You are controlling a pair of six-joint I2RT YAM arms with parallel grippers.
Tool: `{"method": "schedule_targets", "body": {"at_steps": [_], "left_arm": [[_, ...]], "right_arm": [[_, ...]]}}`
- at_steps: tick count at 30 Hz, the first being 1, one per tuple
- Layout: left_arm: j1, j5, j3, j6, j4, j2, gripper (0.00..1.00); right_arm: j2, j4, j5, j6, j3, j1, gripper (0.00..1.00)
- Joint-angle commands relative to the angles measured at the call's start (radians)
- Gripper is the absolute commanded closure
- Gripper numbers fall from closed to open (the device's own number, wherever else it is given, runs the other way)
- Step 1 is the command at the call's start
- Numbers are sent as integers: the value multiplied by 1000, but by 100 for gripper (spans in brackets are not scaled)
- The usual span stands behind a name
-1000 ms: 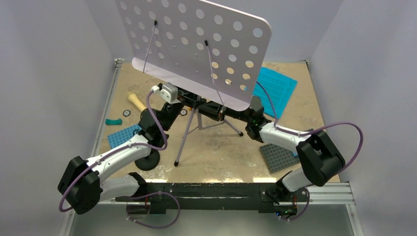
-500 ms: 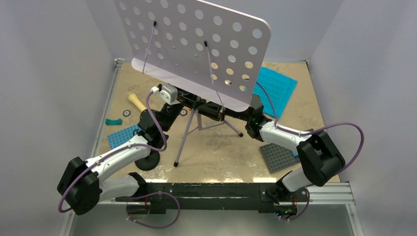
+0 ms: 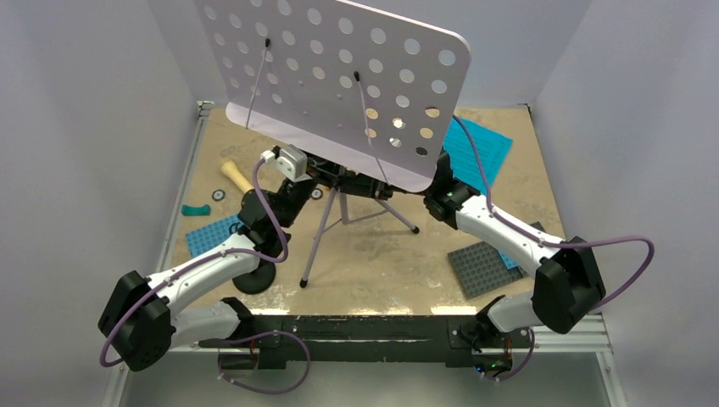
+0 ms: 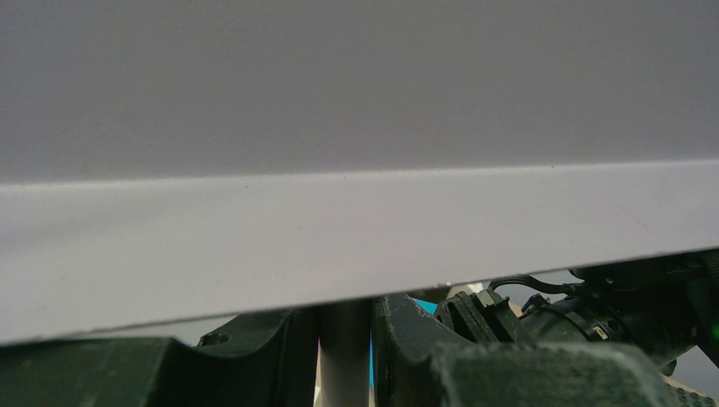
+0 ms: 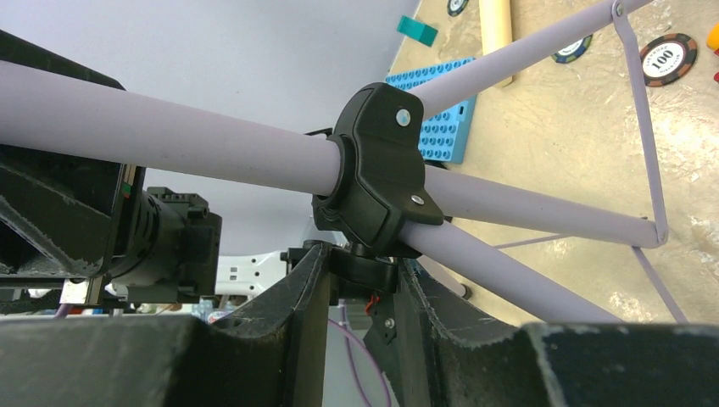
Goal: Pack up the instrument practice props
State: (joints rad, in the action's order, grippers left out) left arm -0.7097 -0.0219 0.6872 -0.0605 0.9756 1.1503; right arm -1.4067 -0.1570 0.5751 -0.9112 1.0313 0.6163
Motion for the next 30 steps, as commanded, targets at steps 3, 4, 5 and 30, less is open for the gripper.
{"method": "schedule_targets", "body": {"at_steps": [3,4,5,30], "left_arm": [[-16,41,-56,-9,-169,16,100],[-16,40,-58,-8,-171,15,100],[-16,40,-58,-7,-173,13,100],[-16,37,-53,4,-184,27,100]], "right_arm": [[22,-276,62,-138,-35,-53,51],[18,-315,71,-195,-48,-56,47],[14,-349,77,-229,-58,-58,44],[-83,-213,178,-204,91,-59,62]]}}
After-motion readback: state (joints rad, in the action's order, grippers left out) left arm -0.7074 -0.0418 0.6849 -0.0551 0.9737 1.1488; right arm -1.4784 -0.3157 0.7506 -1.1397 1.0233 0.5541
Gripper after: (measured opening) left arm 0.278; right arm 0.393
